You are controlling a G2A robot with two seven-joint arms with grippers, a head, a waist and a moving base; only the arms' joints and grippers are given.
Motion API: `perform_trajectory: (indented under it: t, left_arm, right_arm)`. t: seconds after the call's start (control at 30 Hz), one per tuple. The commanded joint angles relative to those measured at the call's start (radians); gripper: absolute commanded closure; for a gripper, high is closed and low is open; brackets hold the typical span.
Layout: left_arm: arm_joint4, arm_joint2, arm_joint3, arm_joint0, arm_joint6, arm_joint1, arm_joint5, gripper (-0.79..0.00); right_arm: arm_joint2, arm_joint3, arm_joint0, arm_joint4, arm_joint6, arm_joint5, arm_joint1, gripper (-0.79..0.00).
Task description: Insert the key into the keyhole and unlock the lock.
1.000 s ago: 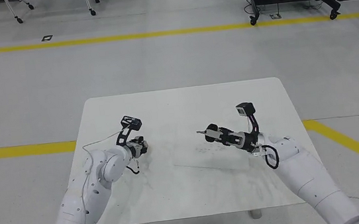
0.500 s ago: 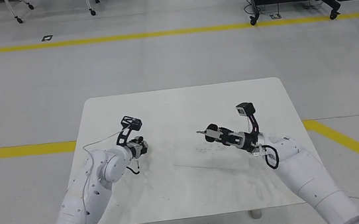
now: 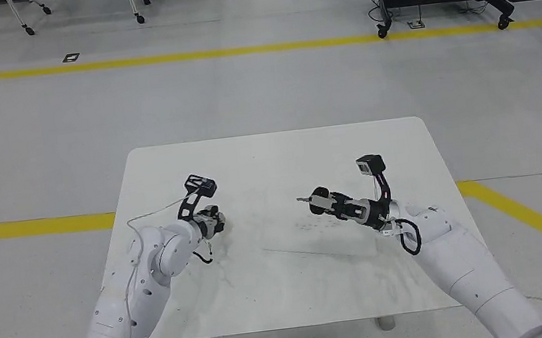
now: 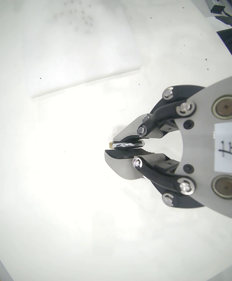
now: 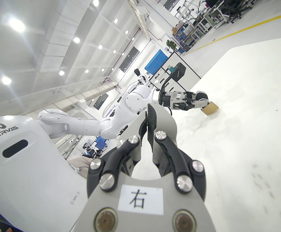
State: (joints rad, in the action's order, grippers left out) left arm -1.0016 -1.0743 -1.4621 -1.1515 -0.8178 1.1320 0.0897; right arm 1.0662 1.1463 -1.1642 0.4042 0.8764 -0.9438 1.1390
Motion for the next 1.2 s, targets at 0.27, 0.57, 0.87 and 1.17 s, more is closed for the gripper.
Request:
perform_trajectory:
  t: [0.27,0.57,0.87,1.17]
  left_arm:
    - [-0.018,0.017,0.008,0.009,-0.018,0.006,-0.008,-0.009]
    - [-0.028,0.002,-0.014,-0.007,-0.017,0.005,-0.004,-0.166]
    - [-0.040,-0.004,-0.032,-0.020,-0.017,0.005,-0.008,0.000]
    - [-0.090,-0.003,-0.024,-0.023,-0.006,0.006,-0.025,0.000]
  right_arm:
    - [0.000,0.000,0.000,0.000,0.000,0.000,0.000,0.000]
    - [0.000,0.000,0.000,0.000,0.000,0.000,0.000,0.000]
    - [0.000,0.000,0.000,0.000,0.000,0.000,0.000,0.000]
    - [0.000,0.000,0.000,0.000,0.000,0.000,0.000,0.000]
